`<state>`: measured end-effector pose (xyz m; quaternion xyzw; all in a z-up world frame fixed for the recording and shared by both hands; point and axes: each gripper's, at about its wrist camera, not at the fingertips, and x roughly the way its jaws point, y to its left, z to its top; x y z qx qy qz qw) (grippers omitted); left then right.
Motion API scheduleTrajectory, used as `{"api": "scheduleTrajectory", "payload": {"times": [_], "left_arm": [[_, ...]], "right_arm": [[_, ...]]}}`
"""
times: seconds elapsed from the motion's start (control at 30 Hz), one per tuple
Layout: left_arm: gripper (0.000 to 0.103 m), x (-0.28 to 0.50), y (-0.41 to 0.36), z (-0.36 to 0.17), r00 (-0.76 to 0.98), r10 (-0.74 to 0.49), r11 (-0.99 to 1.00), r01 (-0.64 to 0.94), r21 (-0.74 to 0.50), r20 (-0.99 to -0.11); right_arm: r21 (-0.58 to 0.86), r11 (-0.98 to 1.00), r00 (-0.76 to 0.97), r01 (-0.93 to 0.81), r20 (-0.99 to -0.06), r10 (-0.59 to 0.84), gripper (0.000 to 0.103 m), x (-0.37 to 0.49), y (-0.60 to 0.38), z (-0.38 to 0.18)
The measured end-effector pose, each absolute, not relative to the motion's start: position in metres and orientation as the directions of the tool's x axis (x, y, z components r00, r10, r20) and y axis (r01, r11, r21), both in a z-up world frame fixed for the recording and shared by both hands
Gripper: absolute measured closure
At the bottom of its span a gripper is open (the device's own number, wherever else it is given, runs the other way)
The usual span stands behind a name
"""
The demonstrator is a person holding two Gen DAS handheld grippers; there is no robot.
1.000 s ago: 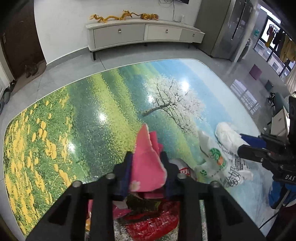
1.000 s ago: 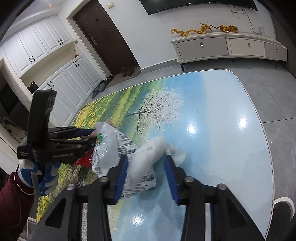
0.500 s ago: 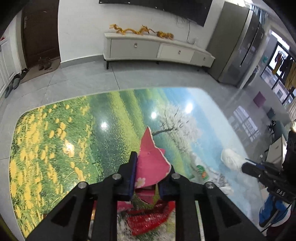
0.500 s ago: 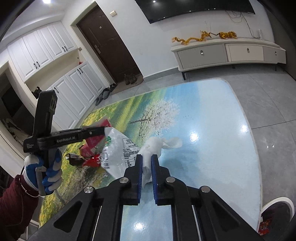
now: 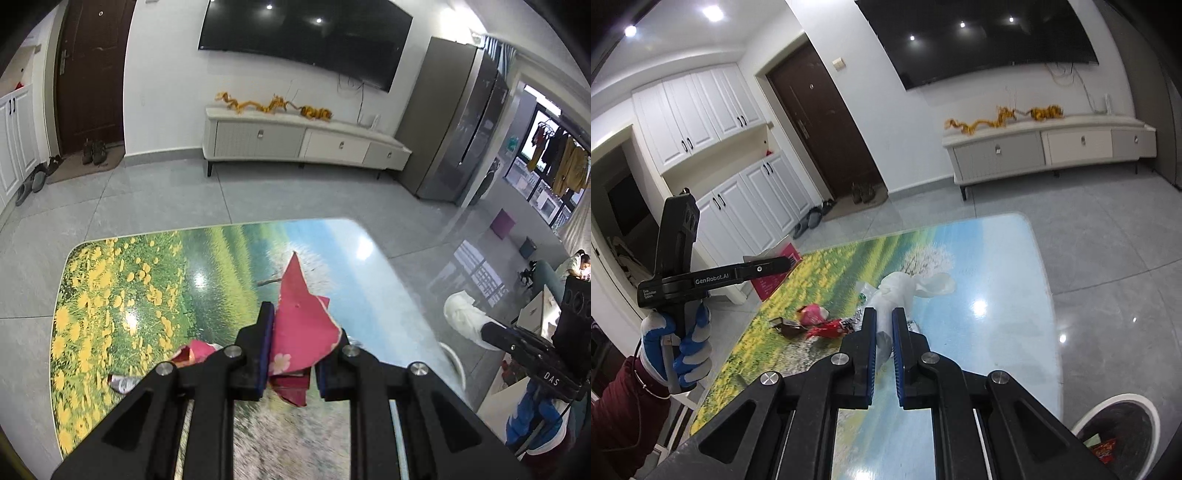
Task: Collect trash
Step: 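Carry the pink wrapper and white bag with both tools over the trash bin, then open both tools to drop the pink wrapper and white bag into the bin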
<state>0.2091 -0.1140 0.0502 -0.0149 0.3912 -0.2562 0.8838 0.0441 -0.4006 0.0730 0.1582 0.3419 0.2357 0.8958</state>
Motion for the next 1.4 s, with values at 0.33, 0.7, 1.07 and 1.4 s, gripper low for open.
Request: {"api": "scheduleTrajectory", "payload": {"times": [0.33, 0.7, 1.07, 1.4], "left_arm": [[0.085, 0.152, -0.162, 0.081, 0.543, -0.542, 0.82, 0.51, -0.261, -0.641], [0.085, 0.11, -0.307, 0.056, 0.38, -0.639, 0.7, 0.647, -0.301, -0.669], [0.085, 0.089, -0.444, -0.013, 0.197, -0.638, 0.618, 0.708, -0.342, -0.744], [0.054, 0.085, -0.503, -0.065, 0.094, -0.628, 0.592, 0.702, -0.396, -0.773]], "right_arm": [[0.421, 0.869, 0.741, -0.261, -0.489, 0.459, 0.095, -0.016, -0.458, 0.107], [0.466, 0.883, 0.784, -0.057, -0.527, 0.328, 0.095, -0.068, -0.564, 0.07], [0.531, 0.833, 0.732, 0.154, -0.628, 0.265, 0.094, -0.095, -0.658, -0.003], [0.544, 0.799, 0.651, 0.255, -0.708, 0.275, 0.092, -0.083, -0.682, -0.061]]}}
